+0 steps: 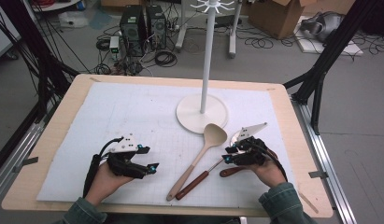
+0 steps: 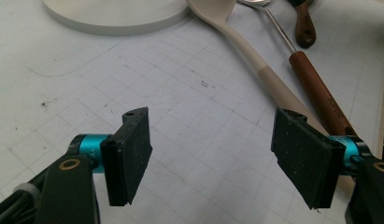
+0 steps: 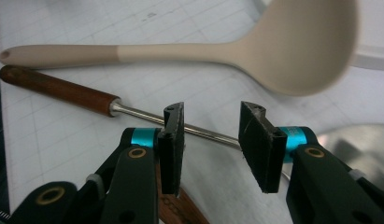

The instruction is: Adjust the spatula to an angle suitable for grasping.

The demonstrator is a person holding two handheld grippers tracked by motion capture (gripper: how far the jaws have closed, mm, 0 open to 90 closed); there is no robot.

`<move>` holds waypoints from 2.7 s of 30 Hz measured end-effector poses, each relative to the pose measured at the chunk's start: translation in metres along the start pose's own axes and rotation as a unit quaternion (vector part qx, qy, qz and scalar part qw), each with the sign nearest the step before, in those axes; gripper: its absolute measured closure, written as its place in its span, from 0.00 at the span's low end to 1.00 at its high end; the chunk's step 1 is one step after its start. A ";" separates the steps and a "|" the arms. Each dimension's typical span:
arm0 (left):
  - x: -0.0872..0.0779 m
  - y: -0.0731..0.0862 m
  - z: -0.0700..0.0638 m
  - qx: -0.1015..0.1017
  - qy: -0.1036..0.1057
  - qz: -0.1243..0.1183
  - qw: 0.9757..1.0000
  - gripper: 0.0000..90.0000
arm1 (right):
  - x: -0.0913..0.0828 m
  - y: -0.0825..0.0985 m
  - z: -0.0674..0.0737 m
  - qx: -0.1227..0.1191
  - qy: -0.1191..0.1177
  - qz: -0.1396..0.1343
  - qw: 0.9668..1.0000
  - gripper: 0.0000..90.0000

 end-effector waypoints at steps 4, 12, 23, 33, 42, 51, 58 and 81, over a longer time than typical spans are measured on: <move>0.000 0.000 -0.001 0.000 0.001 0.001 1.000 0.32 | 0.008 -0.001 0.008 -0.016 -0.011 0.011 1.000 0.63; -0.001 0.000 0.002 -0.003 0.000 0.000 1.000 0.32 | 0.020 -0.006 0.015 -0.041 -0.027 0.019 0.999 0.57; -0.011 0.003 0.014 -0.013 -0.016 -0.009 1.000 0.31 | 0.033 -0.002 0.021 -0.099 -0.047 0.049 0.993 0.50; -0.013 0.003 0.017 -0.017 -0.018 -0.013 1.000 0.30 | 0.042 0.001 0.023 -0.130 -0.064 0.076 0.987 0.50; -0.013 0.004 0.018 -0.021 -0.019 -0.011 1.000 0.30 | 0.042 0.000 0.024 -0.174 -0.097 0.101 0.975 0.59; -0.013 0.004 0.018 -0.020 -0.019 -0.011 1.000 0.30 | 0.039 -0.002 0.023 -0.204 -0.117 0.084 0.968 0.72; -0.012 0.004 0.017 -0.022 -0.018 -0.012 1.000 0.30 | 0.037 -0.004 0.023 -0.202 -0.121 0.074 0.969 0.77; -0.004 0.004 0.008 -0.010 -0.010 -0.004 1.000 0.33 | -0.014 0.019 -0.060 0.012 0.051 0.018 0.998 0.98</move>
Point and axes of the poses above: each handheld gripper's, and its own axes: x roughly forward along the jaws, y roughly out of its underside, z roughly to its left, the point moved 10 cm from there along x, roughly forward along the jaws, and after that the axes turned 6 degrees about z, right-handed, at the moved point
